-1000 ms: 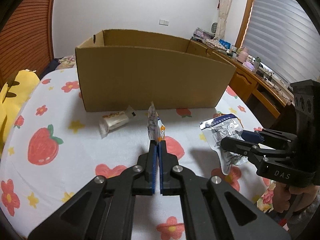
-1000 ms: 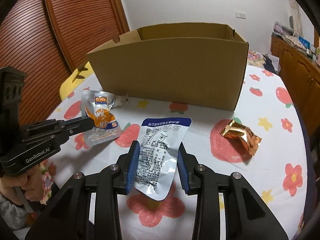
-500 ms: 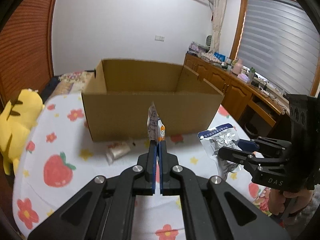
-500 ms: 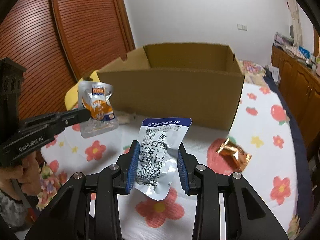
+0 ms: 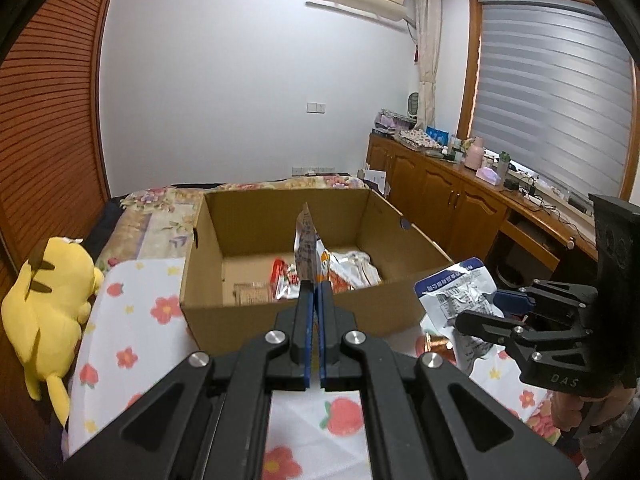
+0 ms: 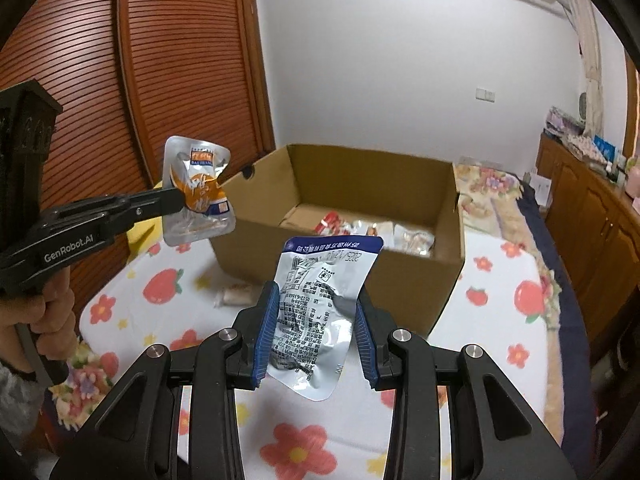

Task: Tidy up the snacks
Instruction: 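Lift both packets and carry them over the box with both tools, then open both tools to drop the packets into the box and withdraw, then move left tool to the clear-white packet while right tool approaches the gold wrapper, then close left tool on the clear-white packet while right tool grasps the gold wrapper, then lift both snacks and carry them over the box with both tools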

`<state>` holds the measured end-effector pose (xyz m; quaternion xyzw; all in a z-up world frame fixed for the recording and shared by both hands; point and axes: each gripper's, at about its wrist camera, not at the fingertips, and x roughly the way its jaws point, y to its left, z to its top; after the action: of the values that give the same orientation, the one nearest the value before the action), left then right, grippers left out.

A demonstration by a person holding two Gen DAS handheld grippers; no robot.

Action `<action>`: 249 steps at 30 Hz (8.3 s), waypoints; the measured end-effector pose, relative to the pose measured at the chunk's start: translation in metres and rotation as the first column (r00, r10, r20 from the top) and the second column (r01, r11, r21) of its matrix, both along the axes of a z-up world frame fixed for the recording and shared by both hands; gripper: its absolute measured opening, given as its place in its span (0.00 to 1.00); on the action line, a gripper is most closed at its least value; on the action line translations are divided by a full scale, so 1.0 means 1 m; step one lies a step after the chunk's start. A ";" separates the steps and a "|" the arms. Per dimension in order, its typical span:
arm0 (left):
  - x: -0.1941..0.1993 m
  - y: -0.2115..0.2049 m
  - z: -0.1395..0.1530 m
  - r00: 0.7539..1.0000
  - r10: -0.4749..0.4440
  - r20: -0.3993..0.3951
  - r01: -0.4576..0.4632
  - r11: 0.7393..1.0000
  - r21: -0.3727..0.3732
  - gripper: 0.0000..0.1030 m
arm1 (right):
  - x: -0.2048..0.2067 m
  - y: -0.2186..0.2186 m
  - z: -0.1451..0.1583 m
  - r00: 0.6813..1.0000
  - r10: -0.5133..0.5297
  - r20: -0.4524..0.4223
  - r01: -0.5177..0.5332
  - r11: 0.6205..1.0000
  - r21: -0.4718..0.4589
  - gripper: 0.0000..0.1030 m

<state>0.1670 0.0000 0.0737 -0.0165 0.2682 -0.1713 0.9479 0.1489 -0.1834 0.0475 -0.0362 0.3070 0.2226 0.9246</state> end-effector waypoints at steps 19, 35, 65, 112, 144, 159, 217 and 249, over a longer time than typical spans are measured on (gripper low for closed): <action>0.071 0.007 -0.023 0.995 0.046 -0.088 -0.045 0.999 0.015 0.00 | 0.076 0.007 0.016 0.998 -0.063 0.007 0.064 0.996 -0.068 0.34; 0.078 0.012 -0.030 0.994 0.047 -0.102 -0.047 0.999 0.007 0.02 | 0.115 0.018 -0.004 0.990 -0.123 -0.065 0.117 0.990 -0.080 0.34; 0.026 0.034 -0.026 0.999 0.038 -0.029 -0.038 0.999 0.010 0.93 | 0.059 -0.015 0.016 0.998 -0.052 0.020 0.053 0.998 -0.045 0.61; 0.022 0.026 -0.133 0.979 -0.026 -0.201 0.054 0.989 0.138 0.92 | 0.058 -0.078 -0.132 0.968 -0.139 -0.207 0.099 0.976 -0.194 0.36; 0.055 -0.007 -0.149 0.952 -0.096 -0.292 0.176 0.949 0.262 0.54 | 0.058 -0.076 -0.133 0.969 -0.140 -0.204 0.100 0.976 -0.192 0.37; 0.052 0.000 -0.151 0.943 -0.087 -0.320 0.177 0.948 0.264 0.38 | 0.058 -0.077 -0.133 0.969 -0.140 -0.205 0.100 0.976 -0.191 0.37; 0.047 -0.009 -0.016 0.996 -0.070 -0.050 0.074 0.993 0.092 0.19 | 0.020 -0.041 0.001 0.998 -0.034 0.043 0.038 0.995 -0.092 0.19; 0.106 0.016 -0.051 0.987 0.098 -0.124 -0.087 0.992 0.092 0.19 | 0.122 -0.011 -0.017 0.992 -0.124 -0.021 0.121 0.986 -0.113 0.19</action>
<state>0.2726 0.0159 0.0224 0.0012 0.3346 -0.1142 0.9354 0.2714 -0.1941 0.0309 -0.0656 0.3333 0.1483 0.9288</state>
